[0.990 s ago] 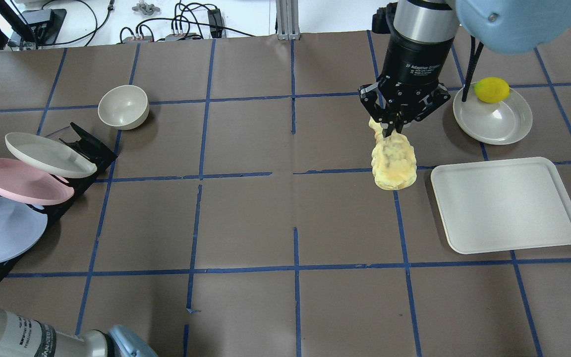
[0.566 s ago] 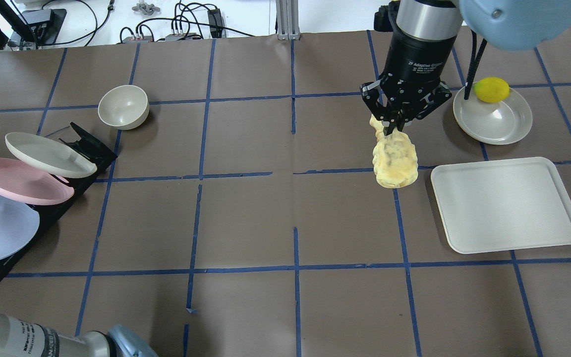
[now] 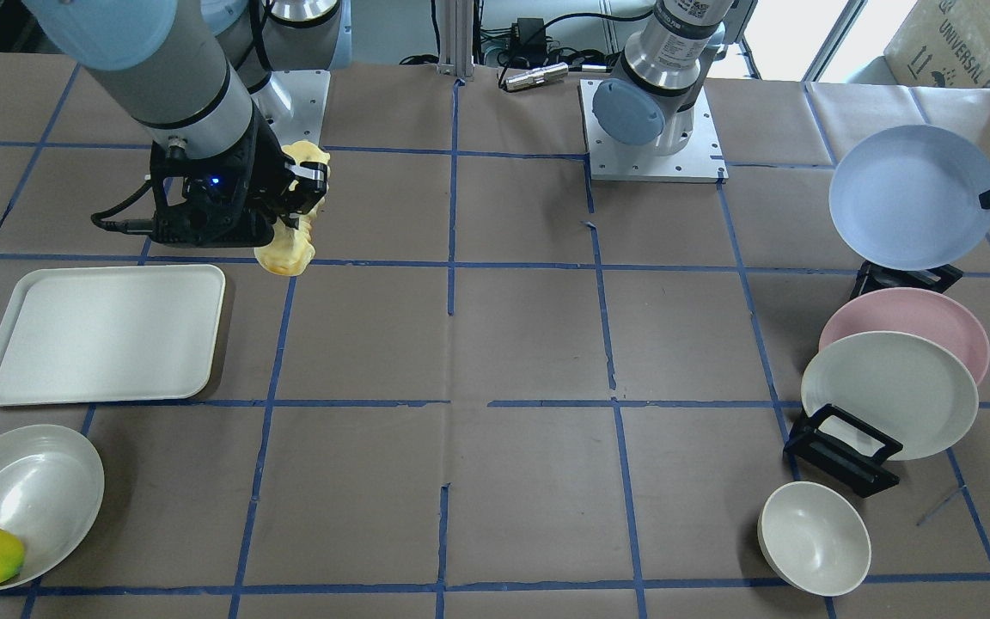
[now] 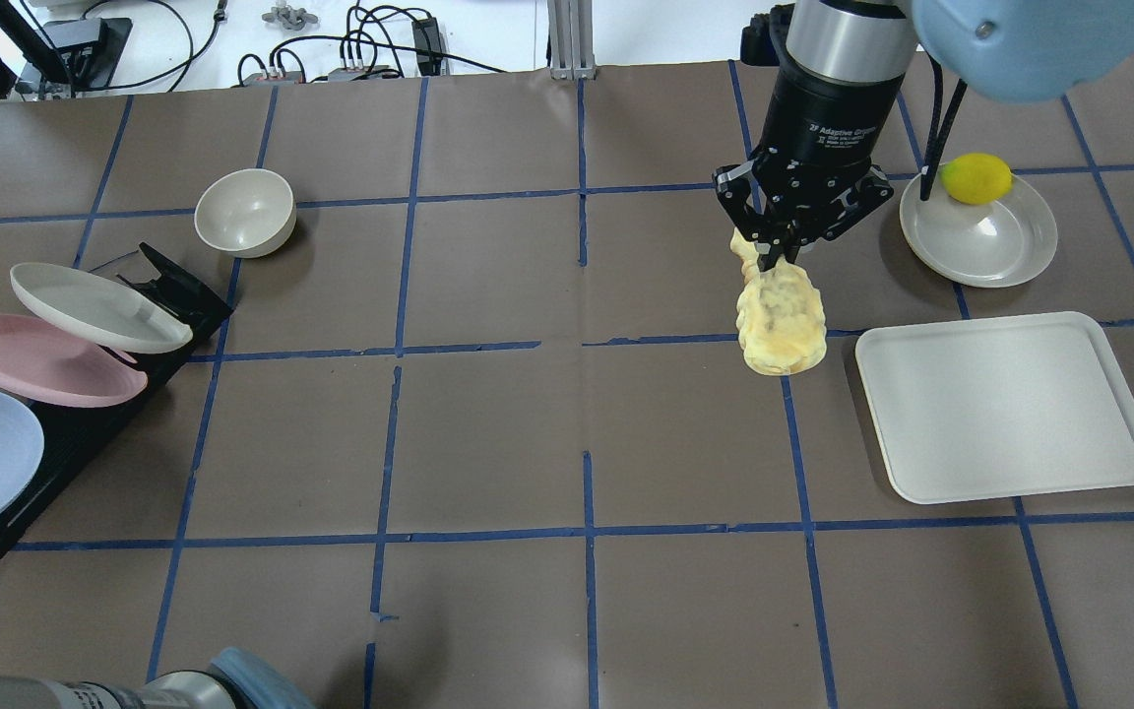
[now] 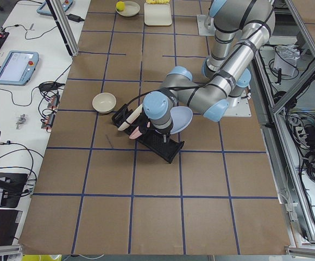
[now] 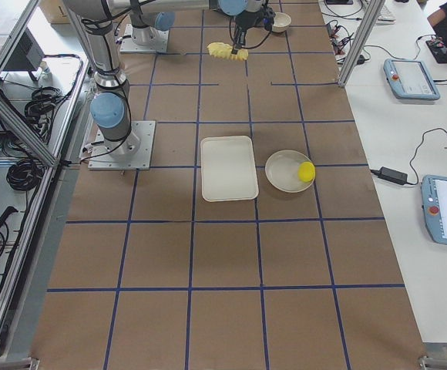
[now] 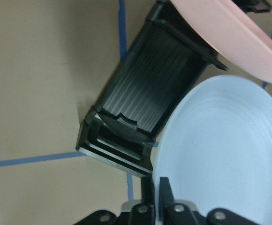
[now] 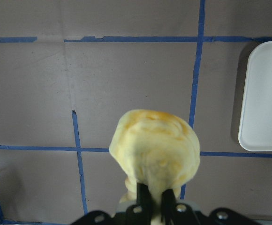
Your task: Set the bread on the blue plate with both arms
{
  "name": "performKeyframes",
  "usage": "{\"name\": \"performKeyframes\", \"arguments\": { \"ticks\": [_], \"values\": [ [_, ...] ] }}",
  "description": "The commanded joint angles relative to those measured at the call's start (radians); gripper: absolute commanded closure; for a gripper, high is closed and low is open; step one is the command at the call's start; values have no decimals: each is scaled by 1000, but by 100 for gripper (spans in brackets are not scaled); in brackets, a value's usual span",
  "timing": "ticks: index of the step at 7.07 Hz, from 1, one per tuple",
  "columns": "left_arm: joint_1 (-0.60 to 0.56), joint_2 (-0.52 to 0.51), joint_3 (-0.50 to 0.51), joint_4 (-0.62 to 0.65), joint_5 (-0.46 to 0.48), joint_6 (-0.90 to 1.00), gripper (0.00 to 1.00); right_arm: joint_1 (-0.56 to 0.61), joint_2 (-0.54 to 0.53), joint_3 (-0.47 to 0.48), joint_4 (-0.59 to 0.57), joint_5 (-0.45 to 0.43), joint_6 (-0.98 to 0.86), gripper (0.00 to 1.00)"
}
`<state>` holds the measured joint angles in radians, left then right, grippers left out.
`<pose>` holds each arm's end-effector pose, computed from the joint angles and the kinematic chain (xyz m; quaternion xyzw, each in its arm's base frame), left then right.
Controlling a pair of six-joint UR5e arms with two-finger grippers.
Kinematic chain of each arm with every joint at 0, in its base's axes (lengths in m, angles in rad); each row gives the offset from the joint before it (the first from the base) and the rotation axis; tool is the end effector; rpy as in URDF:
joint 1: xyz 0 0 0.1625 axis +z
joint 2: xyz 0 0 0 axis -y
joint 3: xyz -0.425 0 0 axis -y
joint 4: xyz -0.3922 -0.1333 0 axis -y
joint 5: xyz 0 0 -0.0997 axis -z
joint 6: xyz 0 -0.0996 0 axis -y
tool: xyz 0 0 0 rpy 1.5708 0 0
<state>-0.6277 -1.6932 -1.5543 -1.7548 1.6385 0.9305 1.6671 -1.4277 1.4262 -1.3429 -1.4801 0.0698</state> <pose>0.3377 -0.4014 0.4191 0.0013 -0.9890 -0.1125 0.0965 0.1924 -0.5116 0.4647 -0.0080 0.9926 0.1162 0.0355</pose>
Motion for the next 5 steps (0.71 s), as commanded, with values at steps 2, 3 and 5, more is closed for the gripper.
{"name": "performKeyframes", "arguments": {
  "ticks": [2, 3, 5],
  "values": [
    [-112, 67, -18, -78, -20, -180, 85, -93, 1, 8, 5, 1, -65, 82],
    [-200, 40, -18, -66, -64, -262, 85, -107, 1, 8, 8, -2, -74, 81],
    [-376, -40, -30, 70, -107, -456, 85, -107, 1, 8, 5, 1, -73, 80]
  ]
}}
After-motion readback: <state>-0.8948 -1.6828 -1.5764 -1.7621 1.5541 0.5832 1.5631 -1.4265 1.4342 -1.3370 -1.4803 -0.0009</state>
